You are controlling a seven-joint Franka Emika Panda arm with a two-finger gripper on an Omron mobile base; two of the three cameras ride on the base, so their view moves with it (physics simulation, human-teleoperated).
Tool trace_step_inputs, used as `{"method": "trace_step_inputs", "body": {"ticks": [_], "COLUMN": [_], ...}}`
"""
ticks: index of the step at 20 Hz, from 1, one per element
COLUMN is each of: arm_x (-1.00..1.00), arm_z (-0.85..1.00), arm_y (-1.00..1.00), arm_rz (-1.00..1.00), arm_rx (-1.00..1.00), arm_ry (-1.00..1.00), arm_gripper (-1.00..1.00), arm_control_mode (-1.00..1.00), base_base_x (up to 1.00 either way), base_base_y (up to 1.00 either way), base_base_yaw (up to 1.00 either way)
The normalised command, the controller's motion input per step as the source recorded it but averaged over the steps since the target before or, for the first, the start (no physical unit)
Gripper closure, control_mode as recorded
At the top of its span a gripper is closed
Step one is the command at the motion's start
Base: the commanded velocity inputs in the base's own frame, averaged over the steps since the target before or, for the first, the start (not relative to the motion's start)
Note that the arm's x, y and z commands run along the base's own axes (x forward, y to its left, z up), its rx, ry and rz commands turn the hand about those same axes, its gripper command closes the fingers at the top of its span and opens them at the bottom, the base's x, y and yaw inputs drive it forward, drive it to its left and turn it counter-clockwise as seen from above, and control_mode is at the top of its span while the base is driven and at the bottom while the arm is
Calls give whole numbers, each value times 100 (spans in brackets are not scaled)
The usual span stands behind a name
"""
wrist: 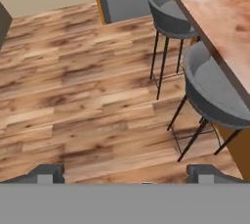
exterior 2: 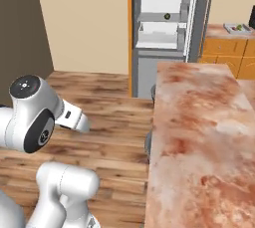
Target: Place one broccoli and one fish in each tupperware on the nearby counter, to pack two identical lunches.
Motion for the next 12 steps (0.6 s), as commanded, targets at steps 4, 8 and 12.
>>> {"method": "trace_step_inputs", "body": {"ticks": [4, 8, 12], "arm_x": [0, 0, 0], "arm_z": [0, 0, 0], "arm_y": [0, 0, 0], "arm_rz": [0, 0, 0], "arm_rx": [0, 0, 0], "arm_ry": [0, 0, 0], "arm_gripper": [-100, -100, -100], "arm_control_mode": [100, 100, 100], "base_base_x": [100, 100, 100], "base_base_y": [-27, -23, -19], "base_base_yaw": [-6, -5, -4]}}
